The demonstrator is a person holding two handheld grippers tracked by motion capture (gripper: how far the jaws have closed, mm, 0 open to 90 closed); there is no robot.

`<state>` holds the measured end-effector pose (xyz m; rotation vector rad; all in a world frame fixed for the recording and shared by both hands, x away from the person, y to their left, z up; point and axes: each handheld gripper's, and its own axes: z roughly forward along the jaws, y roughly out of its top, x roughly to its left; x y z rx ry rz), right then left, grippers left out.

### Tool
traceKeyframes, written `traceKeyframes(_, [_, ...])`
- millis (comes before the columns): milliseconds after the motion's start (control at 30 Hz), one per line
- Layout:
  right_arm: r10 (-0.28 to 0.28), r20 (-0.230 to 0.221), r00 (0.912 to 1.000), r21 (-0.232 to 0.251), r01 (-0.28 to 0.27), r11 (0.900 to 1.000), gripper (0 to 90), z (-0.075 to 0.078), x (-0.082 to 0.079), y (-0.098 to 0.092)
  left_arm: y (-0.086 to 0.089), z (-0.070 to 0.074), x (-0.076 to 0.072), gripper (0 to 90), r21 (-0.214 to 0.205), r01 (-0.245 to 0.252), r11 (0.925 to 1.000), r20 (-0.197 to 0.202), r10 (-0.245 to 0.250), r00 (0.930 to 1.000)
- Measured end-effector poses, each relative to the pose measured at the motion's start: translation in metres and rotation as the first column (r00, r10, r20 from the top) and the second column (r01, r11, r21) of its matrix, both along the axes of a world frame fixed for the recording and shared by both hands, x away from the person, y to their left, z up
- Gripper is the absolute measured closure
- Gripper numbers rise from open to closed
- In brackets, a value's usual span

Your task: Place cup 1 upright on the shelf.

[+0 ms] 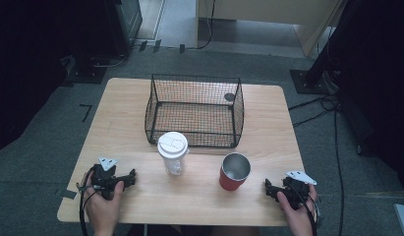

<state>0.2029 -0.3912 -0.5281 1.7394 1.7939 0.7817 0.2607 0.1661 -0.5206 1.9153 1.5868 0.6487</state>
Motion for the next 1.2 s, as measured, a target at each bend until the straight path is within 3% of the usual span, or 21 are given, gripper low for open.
traceKeyframes(400, [-0.020, 0.001, 0.9998, -0.009, 0.020, 0.9998, 0.0, 0.005, -0.008, 0.004, 0.000, 0.000, 0.000, 0.1, -0.001, -0.001, 1.0000, 0.001, 0.001, 1.0000])
traceKeyframes(533, [0.008, 0.035, 0.9994, -0.008, -0.008, 0.9999, 0.0, 0.014, -0.015, 0.009, 0.000, 0.000, 0.000, 0.1, 0.000, 0.000, 1.0000, 0.001, 0.000, 1.0000])
traceKeyframes(900, [0.082, 0.062, 0.9947, 0.010, -0.083, 0.9965, 0.0, 0.027, -0.025, 0.027, 0.000, 0.000, 0.000, 0.1, 0.000, 0.000, 1.0000, 0.001, 0.000, 1.0000])
traceKeyframes(1100, [0.144, 0.084, 0.9860, 0.034, -0.148, 0.9884, 0.0, 0.035, -0.031, 0.040, 0.000, 0.000, 0.000, 0.1, 0.000, 0.000, 1.0000, 0.001, 0.000, 1.0000])
traceKeyframes(1200, [0.187, 0.099, 0.9775, 0.041, -0.191, 0.9807, 0.0, 0.039, -0.035, 0.049, 0.000, 0.000, 0.000, 0.1, 0.000, 0.000, 1.0000, 0.001, 0.000, 1.0000])
